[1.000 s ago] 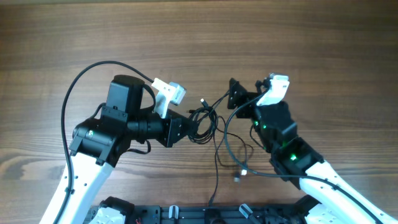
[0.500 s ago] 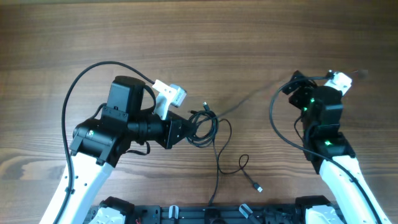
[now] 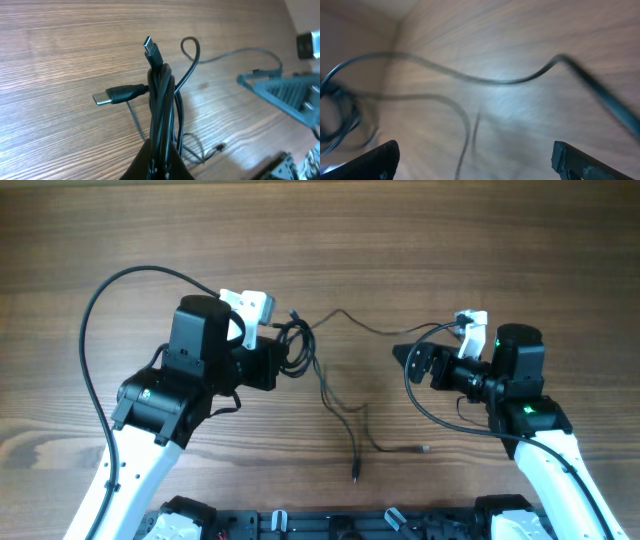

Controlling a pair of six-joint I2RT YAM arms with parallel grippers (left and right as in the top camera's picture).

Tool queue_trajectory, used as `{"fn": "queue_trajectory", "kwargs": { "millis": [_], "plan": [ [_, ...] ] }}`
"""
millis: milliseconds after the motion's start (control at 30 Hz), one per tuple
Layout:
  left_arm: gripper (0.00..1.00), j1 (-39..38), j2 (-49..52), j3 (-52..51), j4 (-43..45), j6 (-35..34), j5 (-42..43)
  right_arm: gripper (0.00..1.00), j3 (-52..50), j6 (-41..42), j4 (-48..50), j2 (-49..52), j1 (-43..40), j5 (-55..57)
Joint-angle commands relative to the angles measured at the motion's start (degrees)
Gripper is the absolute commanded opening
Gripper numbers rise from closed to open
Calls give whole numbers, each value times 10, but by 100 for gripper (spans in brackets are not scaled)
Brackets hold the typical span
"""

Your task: Untangle cables

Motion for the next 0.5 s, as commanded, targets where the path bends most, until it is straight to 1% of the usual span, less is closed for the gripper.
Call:
{"fn": "queue_trajectory", "kwargs": {
  "millis": [0, 67, 100, 200, 267, 333, 367, 400, 433, 467],
  "plan": [
    [4, -2, -1, 1, 5, -24, -34, 100, 3, -27, 4, 3, 0, -145],
    [4, -2, -1, 1, 5, -36, -50, 100, 3, -7, 5, 3, 0, -144],
    [4, -2, -1, 1, 4, -67, -80, 100, 3, 10, 3, 3, 0, -139],
    [4, -2, -1, 1, 0, -197, -193, 100, 3, 45, -5, 3, 0, -117],
    [4, -2, -1, 1, 3, -231, -210, 100, 3, 54, -8, 3, 0, -109],
    [4, -3, 1, 1, 6, -236, -202, 100, 3, 51, -7, 3, 1, -114],
    [4, -3, 4, 1, 6, -220, -183, 100, 3, 50, -7, 3, 3, -116],
    [4, -3, 8, 1, 9, -184, -155, 100, 3, 41, -2, 3, 7, -117],
    [4, -3, 21, 1, 14, -45, -30, 100, 3, -14, 30, 3, 27, -129],
    [4, -3, 37, 1, 6, 62, 87, 100, 3, -35, 56, 3, 41, -129]
  ]
}}
